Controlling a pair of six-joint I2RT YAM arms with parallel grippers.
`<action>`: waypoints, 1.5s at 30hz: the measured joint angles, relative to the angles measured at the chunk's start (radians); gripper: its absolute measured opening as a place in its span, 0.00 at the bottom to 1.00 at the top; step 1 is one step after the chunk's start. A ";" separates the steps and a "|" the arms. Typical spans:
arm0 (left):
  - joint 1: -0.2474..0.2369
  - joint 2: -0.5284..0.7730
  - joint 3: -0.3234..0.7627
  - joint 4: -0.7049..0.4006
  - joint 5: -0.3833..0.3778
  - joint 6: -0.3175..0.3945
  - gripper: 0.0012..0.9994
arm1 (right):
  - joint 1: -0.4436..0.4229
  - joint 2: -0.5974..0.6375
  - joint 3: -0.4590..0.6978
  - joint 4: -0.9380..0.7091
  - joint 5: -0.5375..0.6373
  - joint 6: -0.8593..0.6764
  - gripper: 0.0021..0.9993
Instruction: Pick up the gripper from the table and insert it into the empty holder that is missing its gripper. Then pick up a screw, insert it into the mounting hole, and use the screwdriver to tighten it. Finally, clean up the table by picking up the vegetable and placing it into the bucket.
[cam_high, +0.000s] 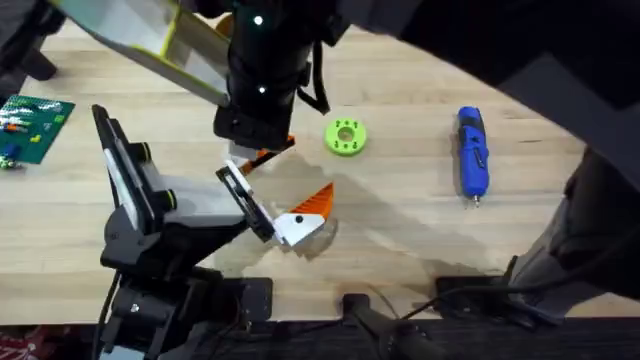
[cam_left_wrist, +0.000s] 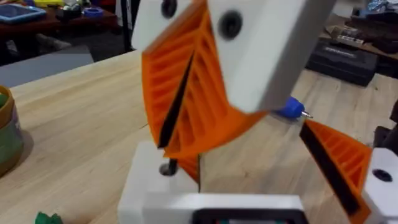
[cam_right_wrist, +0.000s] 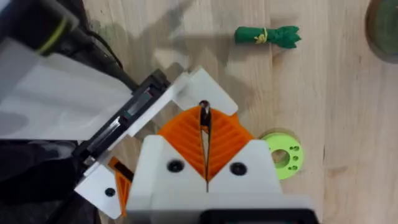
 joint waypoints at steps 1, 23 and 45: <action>0.000 0.000 0.000 0.000 0.000 0.000 0.99 | 0.000 0.006 0.000 0.000 0.000 0.000 0.00; 0.000 0.005 0.000 -0.002 -0.002 -0.015 0.99 | 0.000 0.038 0.002 0.001 0.000 0.000 0.00; 0.000 0.005 0.000 -0.001 -0.002 -0.014 0.99 | -0.022 0.038 0.018 -0.009 0.031 -0.014 0.99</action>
